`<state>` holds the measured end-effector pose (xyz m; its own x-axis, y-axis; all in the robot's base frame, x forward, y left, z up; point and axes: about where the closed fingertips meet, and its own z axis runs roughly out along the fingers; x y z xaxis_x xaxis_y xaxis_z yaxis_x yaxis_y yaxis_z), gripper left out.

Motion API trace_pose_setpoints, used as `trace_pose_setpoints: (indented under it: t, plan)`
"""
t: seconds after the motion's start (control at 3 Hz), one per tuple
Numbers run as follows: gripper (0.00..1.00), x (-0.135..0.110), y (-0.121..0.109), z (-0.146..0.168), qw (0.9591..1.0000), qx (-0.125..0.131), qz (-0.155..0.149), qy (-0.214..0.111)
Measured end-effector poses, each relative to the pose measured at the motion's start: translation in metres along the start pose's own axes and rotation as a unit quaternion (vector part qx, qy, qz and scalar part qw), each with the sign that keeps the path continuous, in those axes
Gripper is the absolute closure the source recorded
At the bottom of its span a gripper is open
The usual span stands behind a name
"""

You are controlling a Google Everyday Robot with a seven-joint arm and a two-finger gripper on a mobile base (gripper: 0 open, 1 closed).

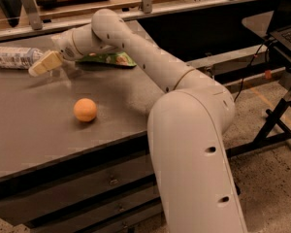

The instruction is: Move blue plastic bottle near orange

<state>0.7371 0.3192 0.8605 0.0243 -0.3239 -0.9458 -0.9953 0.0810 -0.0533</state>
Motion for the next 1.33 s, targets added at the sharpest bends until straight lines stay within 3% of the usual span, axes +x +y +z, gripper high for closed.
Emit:
trace_pose_setpoints:
  t: [1.0,1.33]
  plan:
    - [0.72,-0.003,0.006,0.01,0.9996,0.001,0.006,0.026]
    - [0.95,-0.008,0.014,-0.008,0.9996,0.004,0.003,0.028]
